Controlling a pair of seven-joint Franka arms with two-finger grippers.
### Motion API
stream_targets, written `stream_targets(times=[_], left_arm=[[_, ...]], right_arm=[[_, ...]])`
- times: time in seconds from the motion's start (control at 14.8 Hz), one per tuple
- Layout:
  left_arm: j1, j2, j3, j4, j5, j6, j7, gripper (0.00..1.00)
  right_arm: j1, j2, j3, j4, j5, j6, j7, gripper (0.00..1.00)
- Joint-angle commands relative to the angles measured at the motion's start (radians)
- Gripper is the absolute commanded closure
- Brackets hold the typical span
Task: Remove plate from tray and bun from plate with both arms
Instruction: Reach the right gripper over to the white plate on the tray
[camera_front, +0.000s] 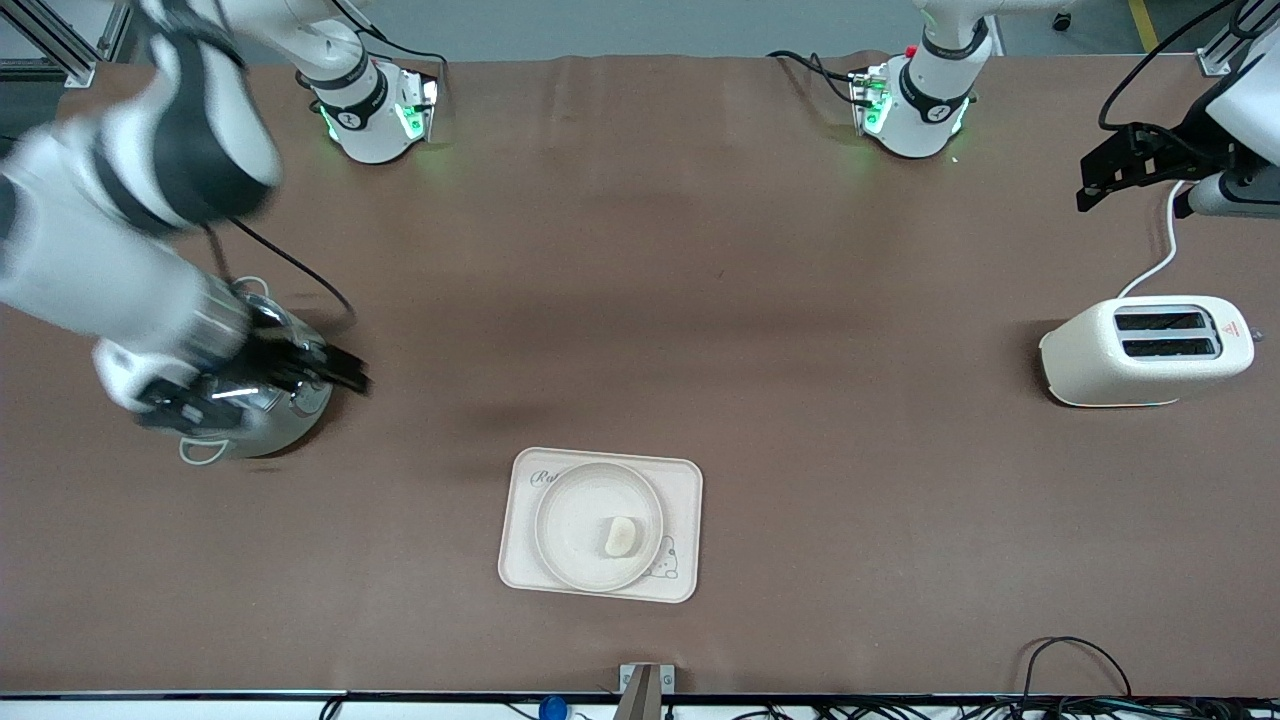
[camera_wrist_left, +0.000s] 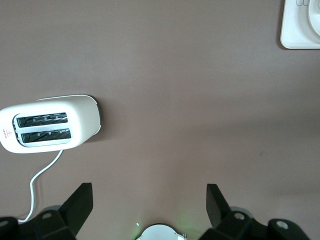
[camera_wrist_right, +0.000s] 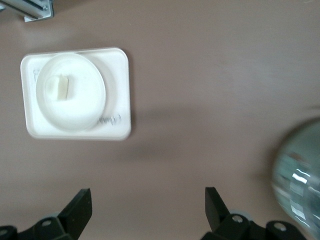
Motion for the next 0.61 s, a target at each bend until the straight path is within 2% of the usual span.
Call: stream_targets(times=[0.0, 0.2, 0.34, 0.54], left_arm=[[-0.003, 0.006, 0.006, 0.017, -0.002, -0.008, 0.009, 0.0], [0.0, 0.018, 0.006, 0.014, -0.002, -0.006, 0.011, 0.0], [-0.001, 0.021, 0.007, 0.014, -0.002, -0.006, 0.011, 0.0], [0.0, 0.023, 0.007, 0.012, -0.002, -0.003, 0.011, 0.0]], right_arm=[[0.057, 0.19, -0.008, 0.087, 0.102, 0.167, 0.051, 0.0], [0.121, 0.388, -0.007, 0.209, 0.208, 0.336, 0.07, 0.0], [0.152, 0.487, -0.002, 0.29, 0.216, 0.41, 0.12, 0.0], [0.166, 0.583, -0.005, 0.369, 0.21, 0.427, 0.116, 0.0]])
